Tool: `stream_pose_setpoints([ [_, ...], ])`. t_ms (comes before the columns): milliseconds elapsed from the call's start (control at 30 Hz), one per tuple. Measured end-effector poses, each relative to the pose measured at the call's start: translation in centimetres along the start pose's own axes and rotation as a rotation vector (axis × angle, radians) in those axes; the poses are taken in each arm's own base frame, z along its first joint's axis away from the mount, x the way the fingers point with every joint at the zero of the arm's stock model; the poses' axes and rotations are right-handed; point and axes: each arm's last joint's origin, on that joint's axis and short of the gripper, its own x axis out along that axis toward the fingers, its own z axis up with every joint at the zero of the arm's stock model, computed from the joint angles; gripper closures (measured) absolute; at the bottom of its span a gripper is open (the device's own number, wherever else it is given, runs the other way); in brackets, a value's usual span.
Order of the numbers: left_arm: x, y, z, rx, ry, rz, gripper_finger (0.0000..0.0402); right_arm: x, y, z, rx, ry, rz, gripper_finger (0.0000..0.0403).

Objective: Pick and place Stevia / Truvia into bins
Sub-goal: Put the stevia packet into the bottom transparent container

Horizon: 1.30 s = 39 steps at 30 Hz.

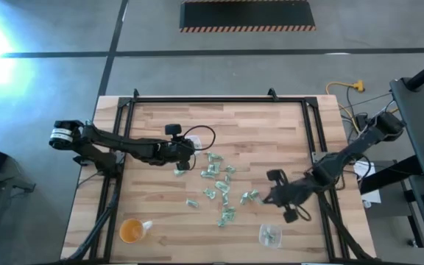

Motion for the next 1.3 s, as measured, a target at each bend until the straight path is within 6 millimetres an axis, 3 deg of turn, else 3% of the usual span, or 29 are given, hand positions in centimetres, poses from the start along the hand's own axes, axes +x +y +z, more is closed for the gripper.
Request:
stream_pose_setpoints([
  [733,0.0,0.0,0.0,0.0,-0.002,-0.005,0.0322,1.3,6.5,-1.0,-0.089,-0.063,0.238,0.0394],
  [1300,-0.1,-0.1,0.0,0.001,-0.004,-0.008,0.0322,3.0,7.5,-1.6,-0.039,-0.02,0.305,0.0394],
])
